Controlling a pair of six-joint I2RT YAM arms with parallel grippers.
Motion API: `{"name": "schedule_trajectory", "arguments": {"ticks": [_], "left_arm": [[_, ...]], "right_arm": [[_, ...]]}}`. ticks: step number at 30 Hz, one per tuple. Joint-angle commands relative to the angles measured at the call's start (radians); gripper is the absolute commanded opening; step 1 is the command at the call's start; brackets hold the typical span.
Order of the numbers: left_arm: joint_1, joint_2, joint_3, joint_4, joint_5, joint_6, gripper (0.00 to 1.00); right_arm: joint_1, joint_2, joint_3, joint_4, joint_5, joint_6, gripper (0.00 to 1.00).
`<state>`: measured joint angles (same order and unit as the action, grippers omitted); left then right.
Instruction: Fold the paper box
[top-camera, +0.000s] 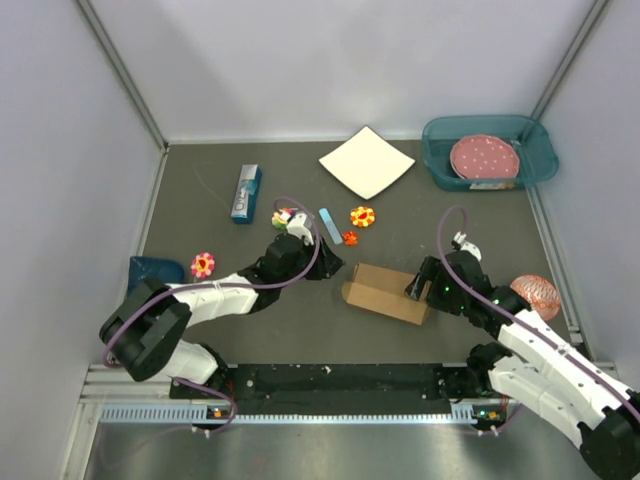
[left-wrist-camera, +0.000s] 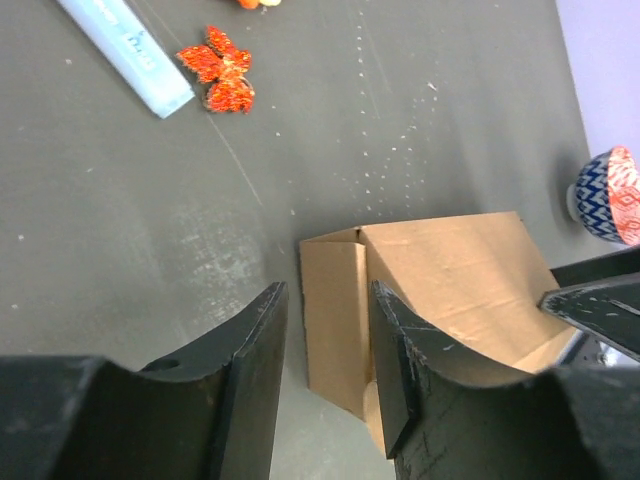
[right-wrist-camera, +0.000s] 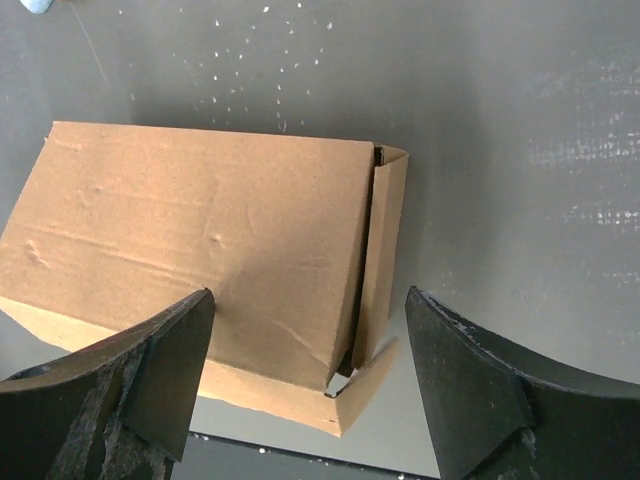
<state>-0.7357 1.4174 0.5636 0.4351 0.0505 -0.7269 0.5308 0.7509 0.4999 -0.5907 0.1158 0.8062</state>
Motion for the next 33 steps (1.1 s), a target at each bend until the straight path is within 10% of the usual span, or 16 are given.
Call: {"name": "schedule_trajectory", "arguments": {"ticks": [1, 33], "left_arm": [[0.004, -0.005, 0.068, 0.013, 0.099, -0.029, 0.44], [-0.051, 0.104, 0.134, -0.122, 0.250, 0.004, 0.39]], "right_arm": [[-0.015, -0.008, -0.018, 0.015, -0.002, 0.024, 0.78], [-0.066, 0.062, 0.029, 0.072, -0.093, 0.015, 0.81]]}}
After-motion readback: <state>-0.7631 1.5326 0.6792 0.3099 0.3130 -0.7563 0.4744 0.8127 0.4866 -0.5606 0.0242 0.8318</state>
